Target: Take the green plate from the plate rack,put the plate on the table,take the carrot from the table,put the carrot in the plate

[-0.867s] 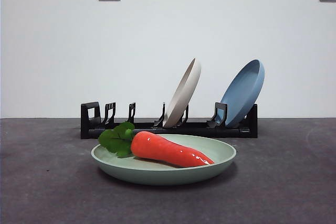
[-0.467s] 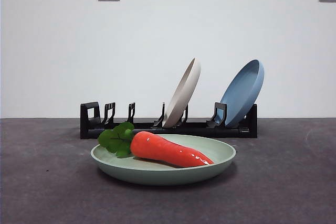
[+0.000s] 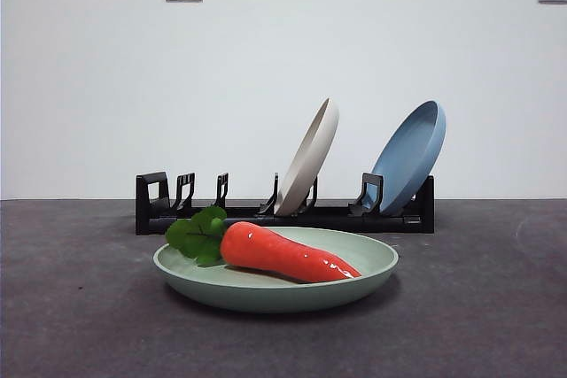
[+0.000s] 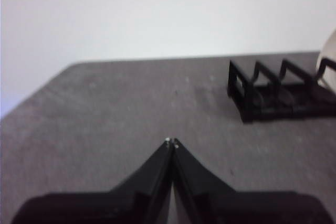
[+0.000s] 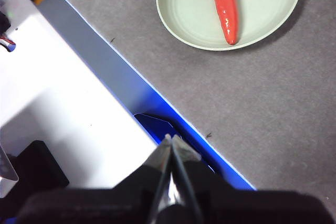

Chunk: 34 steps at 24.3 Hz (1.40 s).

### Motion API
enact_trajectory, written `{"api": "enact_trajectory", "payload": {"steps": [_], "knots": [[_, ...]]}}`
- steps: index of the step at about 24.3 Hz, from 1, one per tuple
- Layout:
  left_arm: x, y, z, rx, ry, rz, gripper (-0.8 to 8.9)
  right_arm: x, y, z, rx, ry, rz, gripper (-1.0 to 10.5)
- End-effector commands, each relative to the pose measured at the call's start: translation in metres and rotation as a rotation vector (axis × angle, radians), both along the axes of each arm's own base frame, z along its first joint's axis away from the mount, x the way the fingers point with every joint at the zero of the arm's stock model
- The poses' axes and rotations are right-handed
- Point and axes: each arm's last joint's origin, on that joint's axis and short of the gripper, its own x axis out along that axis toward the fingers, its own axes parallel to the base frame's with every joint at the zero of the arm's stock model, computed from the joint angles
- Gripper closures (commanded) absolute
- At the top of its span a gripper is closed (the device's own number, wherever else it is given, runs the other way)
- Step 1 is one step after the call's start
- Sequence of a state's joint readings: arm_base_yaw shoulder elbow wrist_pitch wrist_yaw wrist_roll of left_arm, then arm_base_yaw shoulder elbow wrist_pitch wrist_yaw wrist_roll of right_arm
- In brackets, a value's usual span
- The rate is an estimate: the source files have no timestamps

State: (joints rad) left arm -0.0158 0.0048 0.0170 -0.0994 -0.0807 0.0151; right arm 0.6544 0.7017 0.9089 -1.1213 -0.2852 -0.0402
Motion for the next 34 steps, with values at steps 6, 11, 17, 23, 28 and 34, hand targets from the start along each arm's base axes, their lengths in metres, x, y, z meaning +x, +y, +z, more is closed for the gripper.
{"api": "enact_trajectory", "payload": {"steps": [6,11,17,23,28,34], "knots": [[-0.001,-0.002,-0.013,-0.089,0.096,-0.078,8.17,0.000,0.000,-0.001,0.002,0.002,-0.002,9.5],[-0.001,-0.003,-0.012,-0.103,0.093,-0.090,8.17,0.000,0.000,-0.001,0.002,0.002,-0.002,9.5],[-0.001,-0.003,-0.012,-0.103,0.093,-0.091,8.17,0.000,0.000,-0.001,0.001,0.001,-0.003,9.5],[-0.001,-0.003,-0.012,-0.103,0.093,-0.091,8.17,0.000,0.000,-0.001,0.001,0.002,-0.003,9.5],[-0.001,-0.003,-0.012,-0.103,0.093,-0.091,8.17,0.000,0.000,-0.001,0.001,-0.001,-0.003,9.5],[-0.001,-0.003,-0.012,-0.103,0.093,-0.091,8.17,-0.001,-0.014,0.014,0.087,-0.274,-0.050,9.5]]}}
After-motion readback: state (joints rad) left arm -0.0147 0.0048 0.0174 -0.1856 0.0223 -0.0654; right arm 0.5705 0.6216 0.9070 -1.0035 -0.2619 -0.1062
